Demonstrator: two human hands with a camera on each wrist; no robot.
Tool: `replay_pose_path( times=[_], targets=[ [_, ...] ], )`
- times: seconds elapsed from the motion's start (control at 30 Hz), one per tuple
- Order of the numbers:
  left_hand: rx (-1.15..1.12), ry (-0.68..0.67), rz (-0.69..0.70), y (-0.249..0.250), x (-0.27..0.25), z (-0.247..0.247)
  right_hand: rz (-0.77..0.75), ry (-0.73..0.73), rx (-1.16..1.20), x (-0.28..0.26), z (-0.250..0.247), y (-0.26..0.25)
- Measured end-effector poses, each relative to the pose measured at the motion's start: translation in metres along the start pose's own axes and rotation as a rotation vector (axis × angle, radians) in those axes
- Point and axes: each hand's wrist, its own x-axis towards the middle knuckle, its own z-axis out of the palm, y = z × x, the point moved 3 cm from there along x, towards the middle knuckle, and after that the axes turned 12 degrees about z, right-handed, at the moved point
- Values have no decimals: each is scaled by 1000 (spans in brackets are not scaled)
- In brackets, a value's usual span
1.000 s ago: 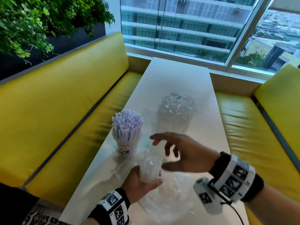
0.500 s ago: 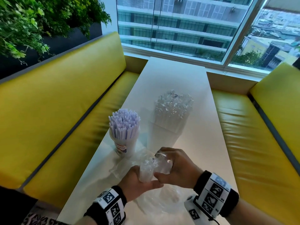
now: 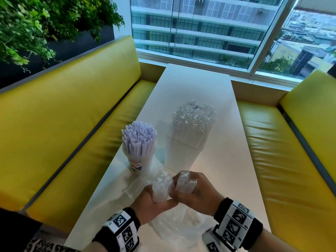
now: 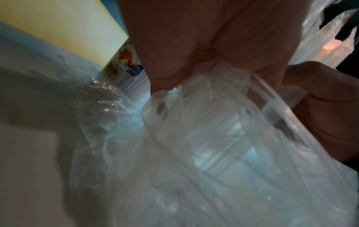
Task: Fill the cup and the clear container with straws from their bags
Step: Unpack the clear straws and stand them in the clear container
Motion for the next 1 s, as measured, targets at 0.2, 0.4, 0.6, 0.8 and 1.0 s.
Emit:
replay_pose_path(
  times=[0.2,0.4,0.6,0.8,1.0],
  targets=[
    [14,43,-55,-18,1,2,-25,35,-30,-2,-4,4],
    [97,74,-89,-7,-2,-1,-108,24,-112,-1,-7,2],
    [51,99,-52,6,-2,3,-90,83,-31,8,-66,-38],
    [23,56,18,18,-1,9,-116,218,36,27,-154,-117],
    [16,67,54,22,-2,11,-100,312,-115,56,-186,-135]
  ],
)
